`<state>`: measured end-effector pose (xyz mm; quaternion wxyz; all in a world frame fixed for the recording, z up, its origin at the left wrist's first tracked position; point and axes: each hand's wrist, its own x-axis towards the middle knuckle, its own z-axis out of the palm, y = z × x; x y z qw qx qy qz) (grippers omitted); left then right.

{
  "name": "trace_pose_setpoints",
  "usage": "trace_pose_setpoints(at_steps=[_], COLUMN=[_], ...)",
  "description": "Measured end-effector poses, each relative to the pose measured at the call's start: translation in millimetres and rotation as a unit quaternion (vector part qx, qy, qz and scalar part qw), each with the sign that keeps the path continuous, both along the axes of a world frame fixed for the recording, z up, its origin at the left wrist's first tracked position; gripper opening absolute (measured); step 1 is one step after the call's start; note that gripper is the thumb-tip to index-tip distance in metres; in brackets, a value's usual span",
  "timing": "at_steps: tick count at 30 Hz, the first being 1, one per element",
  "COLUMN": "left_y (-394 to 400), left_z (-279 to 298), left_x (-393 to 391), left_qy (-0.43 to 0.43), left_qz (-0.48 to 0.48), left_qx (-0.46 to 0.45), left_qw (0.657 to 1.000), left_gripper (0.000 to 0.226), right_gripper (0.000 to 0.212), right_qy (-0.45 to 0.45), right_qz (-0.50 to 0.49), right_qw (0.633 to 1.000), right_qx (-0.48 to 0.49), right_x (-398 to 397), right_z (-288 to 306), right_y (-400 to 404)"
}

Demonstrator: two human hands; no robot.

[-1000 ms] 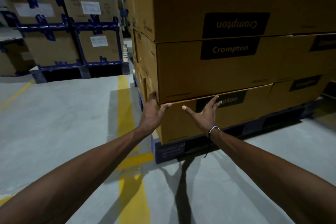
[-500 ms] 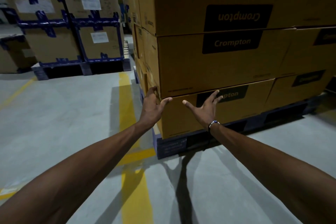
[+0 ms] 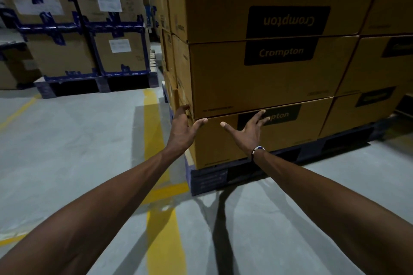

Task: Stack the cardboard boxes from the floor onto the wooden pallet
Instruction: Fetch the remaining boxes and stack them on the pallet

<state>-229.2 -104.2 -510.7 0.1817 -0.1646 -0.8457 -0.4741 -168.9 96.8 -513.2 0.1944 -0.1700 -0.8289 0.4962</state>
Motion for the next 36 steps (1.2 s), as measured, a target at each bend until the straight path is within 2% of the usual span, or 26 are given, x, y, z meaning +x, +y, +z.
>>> trace_pose_setpoints(at_steps=[9,20,24,28,31,36], left_y=[-1,0,-2,-7,-12,-7], left_z=[7,10,14,28,36,42], left_x=[0,1,1,1,1,11], left_qy=[0.018,-0.004,-0.012,-0.017,-0.024,-0.021], left_qz=[-0.004,-0.008,-0.017,-0.002,0.003,-0.014], left_qx=[-0.018,-0.017,-0.029,-0.029,-0.022,-0.028], left_qw=[1.0,1.0,0.999,0.999,0.999,0.999], left_gripper=[0.074,0.071,0.077,0.097,0.102,0.087], right_gripper=[0.146,0.149,0.148,0.151,0.15,0.146], right_qy=[0.0,-0.005,-0.007,-0.004,0.003,0.026], right_qz=[-0.005,-0.013,-0.023,-0.02,-0.01,-0.006], right_qw=[1.0,1.0,1.0,0.999,0.998,0.995], right_qx=[-0.002,-0.001,0.014,0.048,0.067,0.098], right_x=[-6,-8,-3,0,1,-1], right_z=[1,2,7,20,29,40], right_y=[-2,-2,-2,-2,-3,-2])
